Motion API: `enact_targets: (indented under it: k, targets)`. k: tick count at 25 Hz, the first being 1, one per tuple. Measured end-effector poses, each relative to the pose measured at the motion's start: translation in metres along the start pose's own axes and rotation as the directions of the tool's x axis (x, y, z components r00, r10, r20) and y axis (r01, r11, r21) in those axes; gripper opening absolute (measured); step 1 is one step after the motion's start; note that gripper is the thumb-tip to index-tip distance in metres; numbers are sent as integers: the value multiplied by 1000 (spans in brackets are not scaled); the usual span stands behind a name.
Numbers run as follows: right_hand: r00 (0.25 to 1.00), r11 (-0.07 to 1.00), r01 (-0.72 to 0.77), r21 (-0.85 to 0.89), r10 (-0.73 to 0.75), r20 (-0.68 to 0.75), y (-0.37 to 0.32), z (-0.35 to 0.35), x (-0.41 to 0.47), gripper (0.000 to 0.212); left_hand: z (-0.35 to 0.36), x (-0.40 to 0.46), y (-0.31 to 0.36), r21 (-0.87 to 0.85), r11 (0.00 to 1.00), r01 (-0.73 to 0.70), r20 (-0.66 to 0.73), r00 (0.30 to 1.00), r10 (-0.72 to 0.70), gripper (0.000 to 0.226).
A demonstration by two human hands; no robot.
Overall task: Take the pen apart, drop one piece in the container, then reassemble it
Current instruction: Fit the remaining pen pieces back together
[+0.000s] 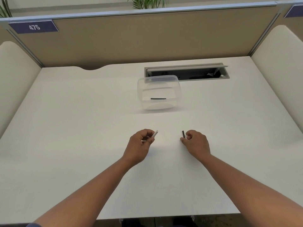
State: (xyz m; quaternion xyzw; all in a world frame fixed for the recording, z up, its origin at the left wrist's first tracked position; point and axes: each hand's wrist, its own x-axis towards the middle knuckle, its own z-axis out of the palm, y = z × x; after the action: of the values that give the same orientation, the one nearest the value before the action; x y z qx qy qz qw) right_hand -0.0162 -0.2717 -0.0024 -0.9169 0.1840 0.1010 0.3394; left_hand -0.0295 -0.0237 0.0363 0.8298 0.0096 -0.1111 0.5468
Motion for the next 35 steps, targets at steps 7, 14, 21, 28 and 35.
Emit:
enact_targets:
  k: [7,14,21,28,35]
  targets:
    - [998,989,-4,-146,13,57,-9,3,10,8,-4,4,-1,-28,999,19,-17,1000,-19,14]
    - [987,986,71,150,-92,134,-29,-10,-6,12,-6,4,1,-40,999,13,-18,1000,-14,14]
    - [946,908,197,369,-275,172,-68,-29,-25,12,-6,3,3,-28,1000,-1,-21,1000,1,15]
    - [902,901,352,253,-399,167,-76,-34,-33,13,-6,1,3,-6,999,-33,-21,999,32,18]
    - [880,887,416,199,-448,155,-80,-37,-41,15,-8,1,1,23,998,-61,-11,998,61,18]
